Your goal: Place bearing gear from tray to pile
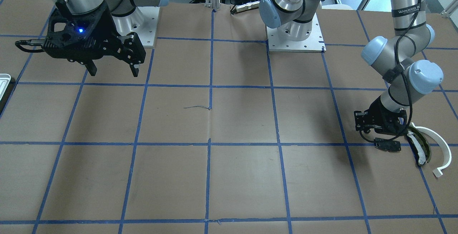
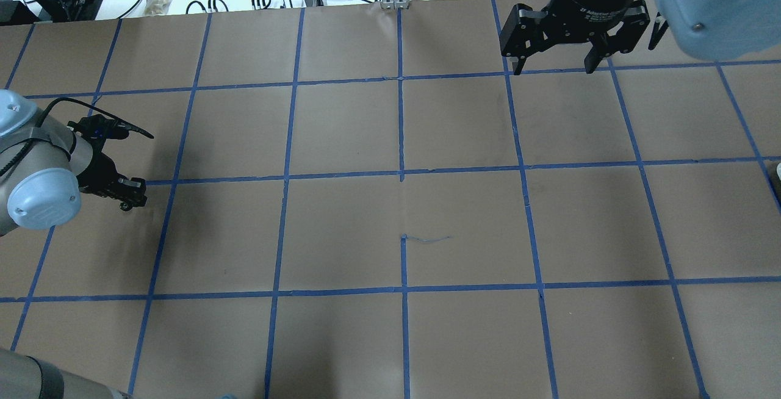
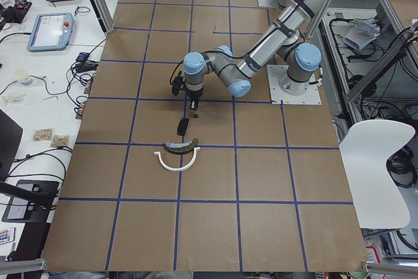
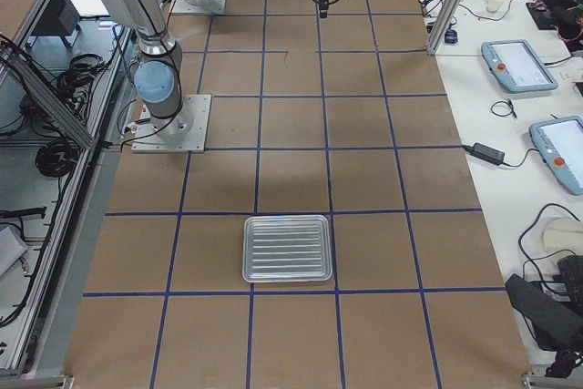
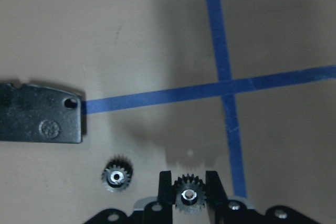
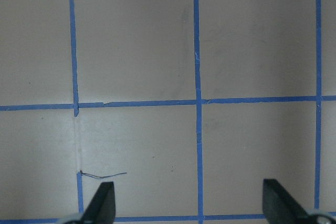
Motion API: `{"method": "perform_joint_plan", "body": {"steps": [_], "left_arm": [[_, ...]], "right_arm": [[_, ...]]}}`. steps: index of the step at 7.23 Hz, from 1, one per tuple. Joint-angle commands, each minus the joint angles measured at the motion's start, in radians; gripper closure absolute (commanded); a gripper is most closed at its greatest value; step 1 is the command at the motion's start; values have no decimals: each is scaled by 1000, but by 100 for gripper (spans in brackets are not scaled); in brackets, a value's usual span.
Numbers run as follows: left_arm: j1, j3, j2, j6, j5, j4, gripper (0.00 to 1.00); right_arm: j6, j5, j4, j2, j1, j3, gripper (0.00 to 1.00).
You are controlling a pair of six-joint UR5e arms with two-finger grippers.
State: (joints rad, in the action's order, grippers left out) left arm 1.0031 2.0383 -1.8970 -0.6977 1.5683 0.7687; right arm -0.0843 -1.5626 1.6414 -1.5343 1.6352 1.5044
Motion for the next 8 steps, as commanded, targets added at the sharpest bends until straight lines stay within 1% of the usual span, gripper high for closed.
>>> {"method": "perform_joint_plan", "body": {"steps": [1, 2, 3, 4, 5, 6, 7, 8], "left_arm": [[-4, 2, -26, 3, -1, -54, 92], [-4, 3, -34, -3, 4, -92, 17], [-4, 0, -28, -5, 10, -98, 0], [3, -3, -4, -2, 24, -97, 0], [34, -22, 19, 12, 60, -82, 0], [76, -77, 77, 26, 76, 38, 0], [144, -170, 146, 140, 88, 231, 0], [240, -275, 194, 287, 88, 389, 0]], "right_arm": [[0, -1, -2, -1, 0, 0, 0], [0, 1, -2, 0, 0, 2, 0], [1, 1, -2, -1, 0, 0, 0], [1, 1, -2, -1, 0, 2, 0], [1, 2, -2, -1, 0, 2, 0], [1, 2, -2, -1, 0, 2, 0], [1, 3, -2, -1, 0, 2, 0], [1, 3, -2, 0, 0, 2, 0]]}}
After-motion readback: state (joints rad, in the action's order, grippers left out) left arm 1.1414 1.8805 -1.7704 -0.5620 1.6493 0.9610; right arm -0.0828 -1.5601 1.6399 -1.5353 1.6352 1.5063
